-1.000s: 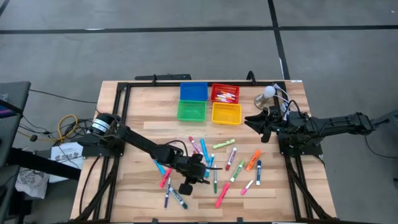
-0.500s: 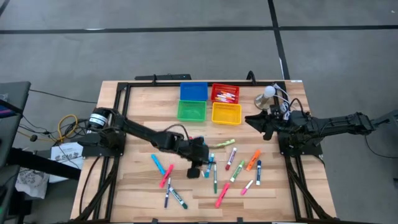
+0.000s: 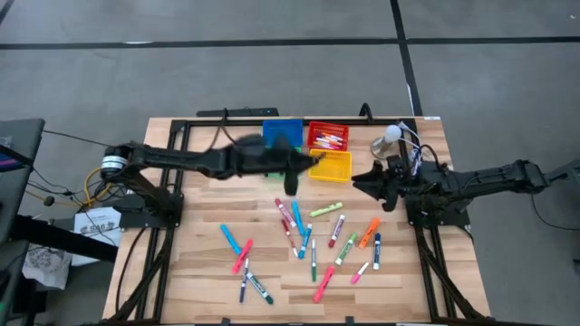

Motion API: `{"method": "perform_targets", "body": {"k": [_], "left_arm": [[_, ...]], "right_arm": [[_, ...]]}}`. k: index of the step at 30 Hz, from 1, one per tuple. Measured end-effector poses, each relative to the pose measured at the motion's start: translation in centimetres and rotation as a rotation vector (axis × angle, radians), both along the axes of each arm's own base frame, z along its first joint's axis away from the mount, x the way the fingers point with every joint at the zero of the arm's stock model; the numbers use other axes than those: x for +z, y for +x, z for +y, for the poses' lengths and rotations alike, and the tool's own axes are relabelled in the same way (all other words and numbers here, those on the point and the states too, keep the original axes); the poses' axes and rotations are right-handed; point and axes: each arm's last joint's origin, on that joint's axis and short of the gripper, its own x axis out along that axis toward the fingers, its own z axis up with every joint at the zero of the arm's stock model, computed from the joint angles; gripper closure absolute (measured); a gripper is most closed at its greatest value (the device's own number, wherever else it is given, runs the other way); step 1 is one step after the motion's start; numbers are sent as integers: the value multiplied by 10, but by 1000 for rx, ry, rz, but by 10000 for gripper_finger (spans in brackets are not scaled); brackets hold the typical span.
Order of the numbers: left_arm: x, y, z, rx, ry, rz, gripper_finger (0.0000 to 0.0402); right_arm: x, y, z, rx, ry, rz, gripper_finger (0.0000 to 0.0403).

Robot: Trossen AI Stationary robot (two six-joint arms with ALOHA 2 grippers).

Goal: Pick & Place Markers
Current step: Put the black pen into the red basket

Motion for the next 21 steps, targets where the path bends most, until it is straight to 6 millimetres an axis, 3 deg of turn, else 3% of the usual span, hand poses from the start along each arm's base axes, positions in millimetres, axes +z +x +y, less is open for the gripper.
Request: {"method": "perform_targets", "body": {"k": [6,13,21], "left_arm": [[24,-7,18,38,-23,-181,345],[26,-6,18,38,-61,-223,345],[26,-6,18,36,-108,-230,345]], "right_arm": [[2,22,-6,-136,-48,-92,231],[-4,51,-16,-201,-12,-159,164],[18,92,-28,-129,-70,-172,143]]}}
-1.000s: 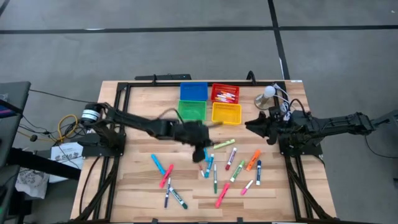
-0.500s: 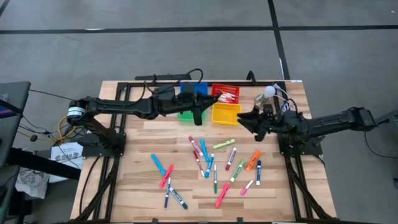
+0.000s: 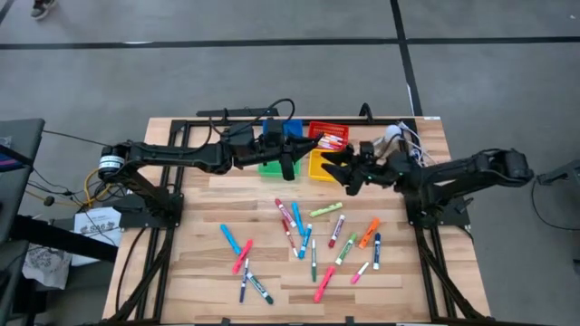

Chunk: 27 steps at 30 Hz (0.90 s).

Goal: Pick & Place Markers
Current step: Put the black pen into the red basket

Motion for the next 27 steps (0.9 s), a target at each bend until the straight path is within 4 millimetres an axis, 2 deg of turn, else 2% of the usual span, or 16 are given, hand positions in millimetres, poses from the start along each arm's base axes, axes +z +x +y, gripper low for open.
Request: {"method": "perform_targets", "body": {"k": [14,22,27], "left_arm": [[-2,2,-2,-30,-53,1,345],[-3,2,-2,-29,-52,7,345],[-3,2,-3,-28,-53,7,345]], "right_arm": [[23,32,-10,66,-60,-12,142],[34,38,-12,58,-88,6,142],[35,40,-16,41,-93,49,142]]}}
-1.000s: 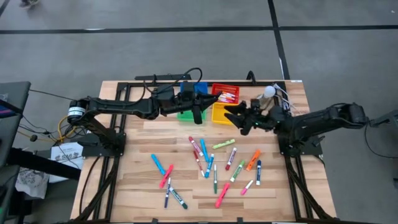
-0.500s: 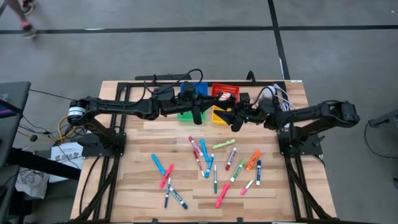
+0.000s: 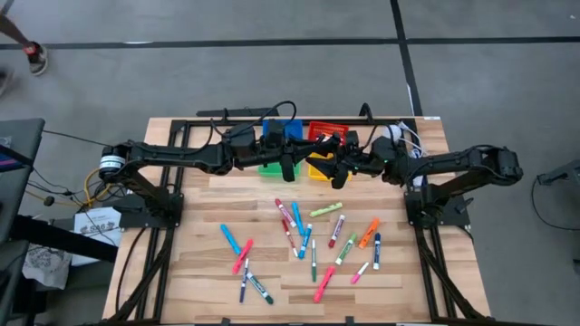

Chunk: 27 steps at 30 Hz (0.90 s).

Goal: Pick & Place Markers
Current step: Put the black pen into the red basket

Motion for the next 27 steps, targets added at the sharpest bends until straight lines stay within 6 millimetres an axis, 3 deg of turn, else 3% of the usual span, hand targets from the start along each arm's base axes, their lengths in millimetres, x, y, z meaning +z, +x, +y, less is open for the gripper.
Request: {"method": "perform_targets", "body": {"k": [7,22,27], "left_arm": [[0,0,0,1,-1,0,345],[0,0,0,-2,1,-1,345],[0,0,0,-2,7,0,341]], "right_arm": [[1,1,0,-1,1,12,167],[3,1,0,-3,-8,-1,375],[3,1,0,-4,-8,-4,381]]}}
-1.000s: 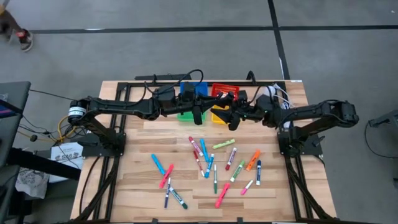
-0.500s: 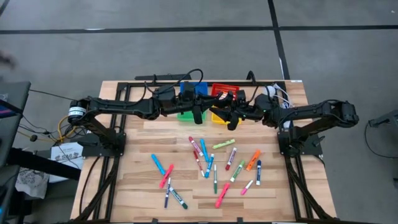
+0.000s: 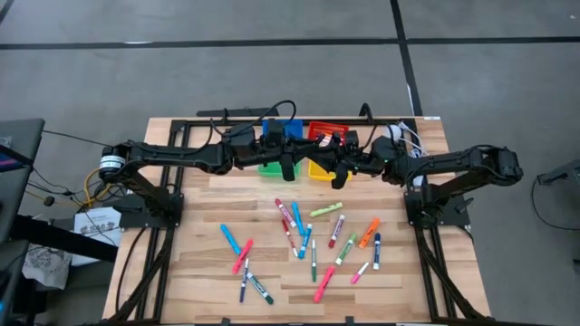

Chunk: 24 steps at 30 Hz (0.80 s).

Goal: Pick & Place Markers
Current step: Put the black pen into the red basket

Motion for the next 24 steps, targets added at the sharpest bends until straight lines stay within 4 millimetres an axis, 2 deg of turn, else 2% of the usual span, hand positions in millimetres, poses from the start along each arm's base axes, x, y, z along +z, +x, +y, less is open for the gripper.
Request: {"method": "perform_targets", "body": {"k": [4,11,14,19,22,24], "left_arm": [[-1,0,0,-6,46,10,314],[9,-8,2,4,142,1,229],[22,-20,6,27,183,-6,197],[37,-49,12,55,197,64,169],[35,-70,13,70,198,96,163],[26,-82,12,71,195,116,163]], "right_arm": [[-1,0,0,-3,1,4,367],[-2,0,-3,-16,0,17,382],[-3,-1,-8,-32,2,32,382],[-12,-7,-22,-128,34,170,374],[-17,-11,-37,-215,61,284,378],[-17,-14,-50,-260,85,373,381]]}}
